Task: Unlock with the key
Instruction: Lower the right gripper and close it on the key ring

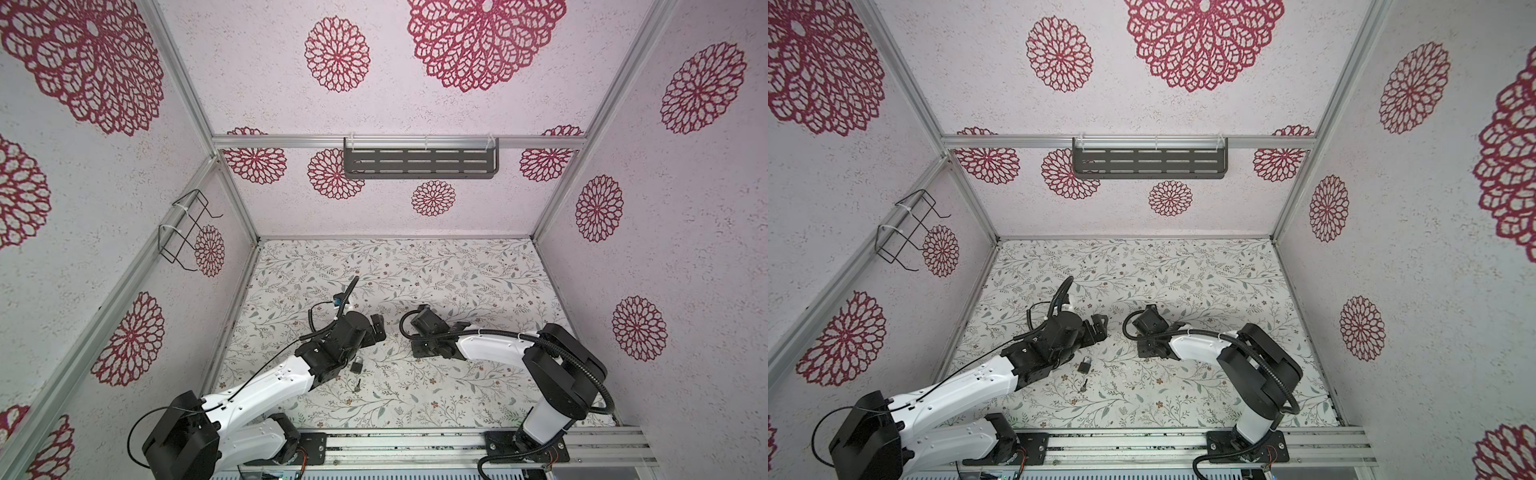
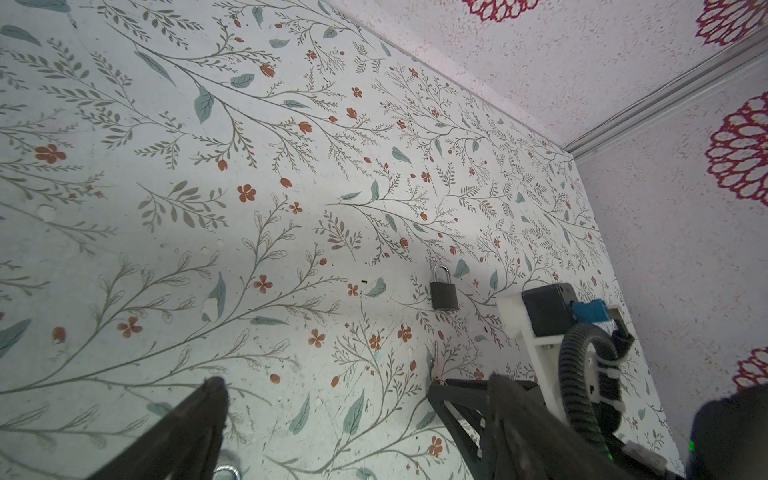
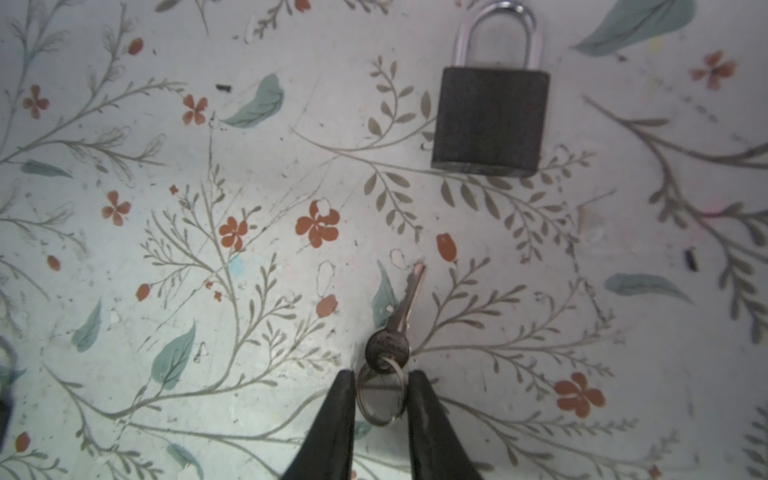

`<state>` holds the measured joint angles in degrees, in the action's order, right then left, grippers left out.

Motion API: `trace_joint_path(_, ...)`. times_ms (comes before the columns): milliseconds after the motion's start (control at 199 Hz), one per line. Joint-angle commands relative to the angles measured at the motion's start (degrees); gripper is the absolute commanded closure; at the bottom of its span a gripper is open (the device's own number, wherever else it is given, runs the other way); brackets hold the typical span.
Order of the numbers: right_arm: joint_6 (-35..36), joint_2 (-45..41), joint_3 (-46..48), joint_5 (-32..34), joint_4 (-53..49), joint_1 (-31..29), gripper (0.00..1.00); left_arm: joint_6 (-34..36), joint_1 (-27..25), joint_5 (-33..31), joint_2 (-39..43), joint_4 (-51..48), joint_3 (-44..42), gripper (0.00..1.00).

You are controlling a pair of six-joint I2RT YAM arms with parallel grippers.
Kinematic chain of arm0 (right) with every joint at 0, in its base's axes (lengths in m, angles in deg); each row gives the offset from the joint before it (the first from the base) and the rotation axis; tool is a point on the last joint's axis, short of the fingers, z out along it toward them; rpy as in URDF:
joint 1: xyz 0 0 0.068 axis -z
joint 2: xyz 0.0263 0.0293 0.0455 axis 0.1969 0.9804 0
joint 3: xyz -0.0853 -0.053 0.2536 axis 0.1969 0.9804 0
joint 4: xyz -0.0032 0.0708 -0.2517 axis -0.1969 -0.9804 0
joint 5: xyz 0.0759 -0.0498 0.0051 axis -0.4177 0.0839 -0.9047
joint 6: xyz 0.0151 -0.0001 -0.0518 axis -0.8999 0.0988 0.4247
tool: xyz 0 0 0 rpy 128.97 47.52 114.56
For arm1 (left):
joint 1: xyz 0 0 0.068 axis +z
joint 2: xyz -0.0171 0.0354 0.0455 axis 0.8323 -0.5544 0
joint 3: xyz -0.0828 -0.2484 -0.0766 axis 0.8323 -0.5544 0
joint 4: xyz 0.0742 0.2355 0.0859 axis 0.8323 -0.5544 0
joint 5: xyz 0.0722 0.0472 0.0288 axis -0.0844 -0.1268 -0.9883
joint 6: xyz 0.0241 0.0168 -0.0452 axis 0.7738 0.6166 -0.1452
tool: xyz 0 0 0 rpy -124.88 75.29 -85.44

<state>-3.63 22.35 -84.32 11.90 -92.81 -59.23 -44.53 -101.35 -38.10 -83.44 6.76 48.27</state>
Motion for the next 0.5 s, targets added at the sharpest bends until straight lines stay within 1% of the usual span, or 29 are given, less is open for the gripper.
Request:
trace_joint_path(0, 0.0, 1.2, -1.2, 1.6, -1.5, 0.1, 0.77, -0.4, -0.4, -1.4, 1.3, 0.3, -0.7, 0.0)
trace_joint_path(201, -1.1, 1.4, -1.8, 2.0, -1.2, 0.0, 0.83, -0.8, -0.4, -1.4, 1.3, 0.6, -1.0, 0.0)
trace_joint_path(322, -1.9, 0.9, -1.4, 2.7, -0.5, 0.0, 0.9, -0.8, -0.4, -1.3, 1.1, 1.0, -1.1, 0.0)
trace_joint_path(402, -2.2, 0.7, -1.4, 2.7, -0.7, 0.0, 0.91, -1.1, -0.4, -1.0, 1.2, 0.9, -1.0, 0.0)
trace_joint_path(497, -2.6, -0.7, -0.7, 3.2, -0.3, 0.0, 0.96, -1.2, -0.4, -0.8, 1.3, 1.2, -1.1, 0.0)
